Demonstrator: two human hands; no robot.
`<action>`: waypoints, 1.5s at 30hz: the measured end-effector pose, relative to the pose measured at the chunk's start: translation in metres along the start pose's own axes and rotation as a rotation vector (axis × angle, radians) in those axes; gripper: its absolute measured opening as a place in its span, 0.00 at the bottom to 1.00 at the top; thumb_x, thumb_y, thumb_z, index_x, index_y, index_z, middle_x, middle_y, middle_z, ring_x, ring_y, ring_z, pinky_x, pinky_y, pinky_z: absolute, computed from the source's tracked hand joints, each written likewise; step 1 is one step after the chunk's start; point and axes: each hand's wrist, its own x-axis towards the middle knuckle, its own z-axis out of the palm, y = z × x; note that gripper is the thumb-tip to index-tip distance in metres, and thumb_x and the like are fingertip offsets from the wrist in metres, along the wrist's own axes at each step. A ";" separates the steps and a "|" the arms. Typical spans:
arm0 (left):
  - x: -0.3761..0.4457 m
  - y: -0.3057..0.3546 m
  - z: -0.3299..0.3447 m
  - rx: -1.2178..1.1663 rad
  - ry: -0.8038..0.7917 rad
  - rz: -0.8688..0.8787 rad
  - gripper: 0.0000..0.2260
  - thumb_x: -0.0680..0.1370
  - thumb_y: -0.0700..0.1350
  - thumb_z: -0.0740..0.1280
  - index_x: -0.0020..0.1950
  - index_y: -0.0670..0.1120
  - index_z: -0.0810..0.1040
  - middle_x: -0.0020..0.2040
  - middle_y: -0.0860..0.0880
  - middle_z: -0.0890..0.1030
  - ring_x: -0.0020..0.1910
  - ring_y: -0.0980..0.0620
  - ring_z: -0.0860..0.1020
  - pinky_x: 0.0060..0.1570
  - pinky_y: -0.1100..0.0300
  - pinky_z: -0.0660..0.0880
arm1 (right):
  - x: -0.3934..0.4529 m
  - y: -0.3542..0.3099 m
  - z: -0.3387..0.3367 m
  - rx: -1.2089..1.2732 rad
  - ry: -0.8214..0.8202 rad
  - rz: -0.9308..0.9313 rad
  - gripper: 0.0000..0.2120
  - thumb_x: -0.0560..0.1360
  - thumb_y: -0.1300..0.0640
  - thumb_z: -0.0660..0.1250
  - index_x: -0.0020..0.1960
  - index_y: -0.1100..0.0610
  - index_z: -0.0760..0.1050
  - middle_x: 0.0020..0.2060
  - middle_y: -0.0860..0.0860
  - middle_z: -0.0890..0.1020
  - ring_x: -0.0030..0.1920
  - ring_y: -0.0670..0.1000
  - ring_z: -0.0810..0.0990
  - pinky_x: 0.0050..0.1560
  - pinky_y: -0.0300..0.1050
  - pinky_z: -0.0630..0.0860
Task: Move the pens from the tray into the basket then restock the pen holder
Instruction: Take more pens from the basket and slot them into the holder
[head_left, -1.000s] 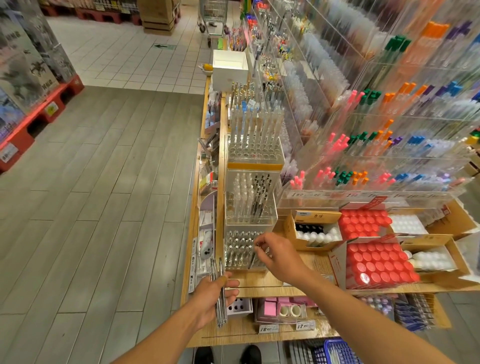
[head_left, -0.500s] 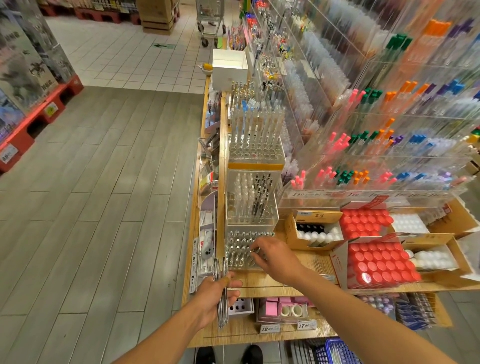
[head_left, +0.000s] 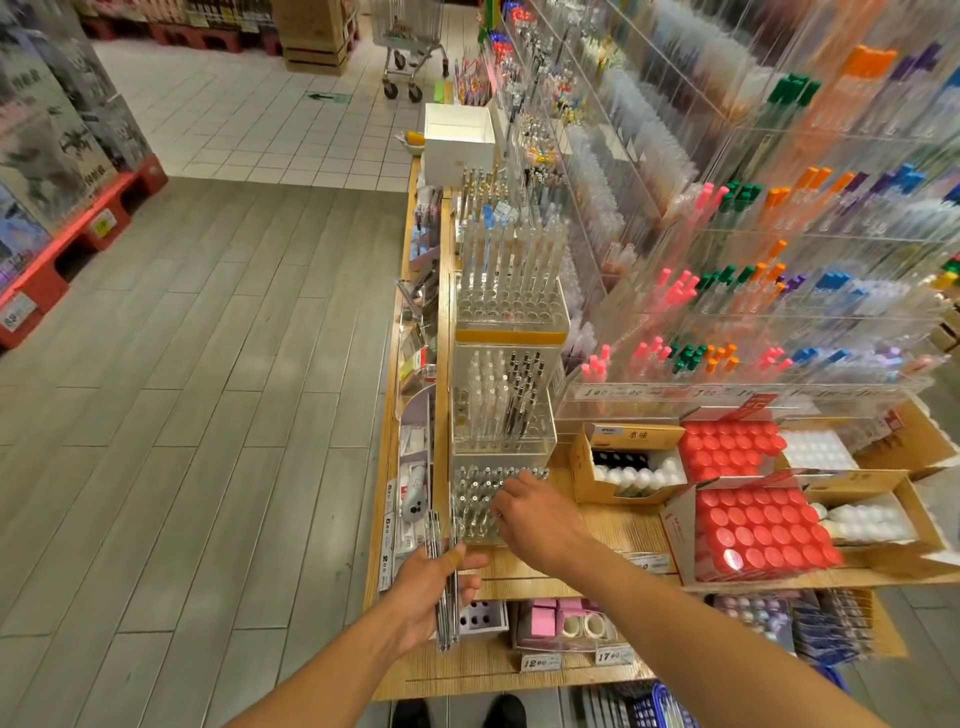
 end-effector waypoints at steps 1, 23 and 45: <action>-0.001 0.000 0.000 -0.003 -0.006 0.003 0.11 0.82 0.40 0.64 0.63 0.39 0.71 0.51 0.38 0.85 0.35 0.48 0.82 0.35 0.57 0.81 | 0.000 -0.001 -0.002 0.006 -0.003 0.012 0.07 0.75 0.61 0.63 0.48 0.55 0.80 0.44 0.50 0.80 0.46 0.52 0.73 0.45 0.45 0.71; -0.009 0.008 0.003 -0.093 -0.182 -0.008 0.18 0.77 0.44 0.69 0.63 0.34 0.78 0.56 0.33 0.82 0.40 0.44 0.83 0.41 0.51 0.83 | -0.004 -0.002 -0.033 1.306 -0.212 0.487 0.07 0.78 0.58 0.66 0.51 0.60 0.71 0.36 0.51 0.79 0.36 0.47 0.80 0.37 0.37 0.77; 0.003 0.001 -0.016 -0.061 -0.014 -0.072 0.11 0.81 0.40 0.64 0.63 0.37 0.76 0.44 0.37 0.84 0.34 0.46 0.80 0.31 0.57 0.79 | 0.000 0.014 -0.001 0.483 0.105 0.239 0.06 0.78 0.49 0.67 0.52 0.51 0.75 0.40 0.44 0.81 0.37 0.43 0.77 0.36 0.35 0.72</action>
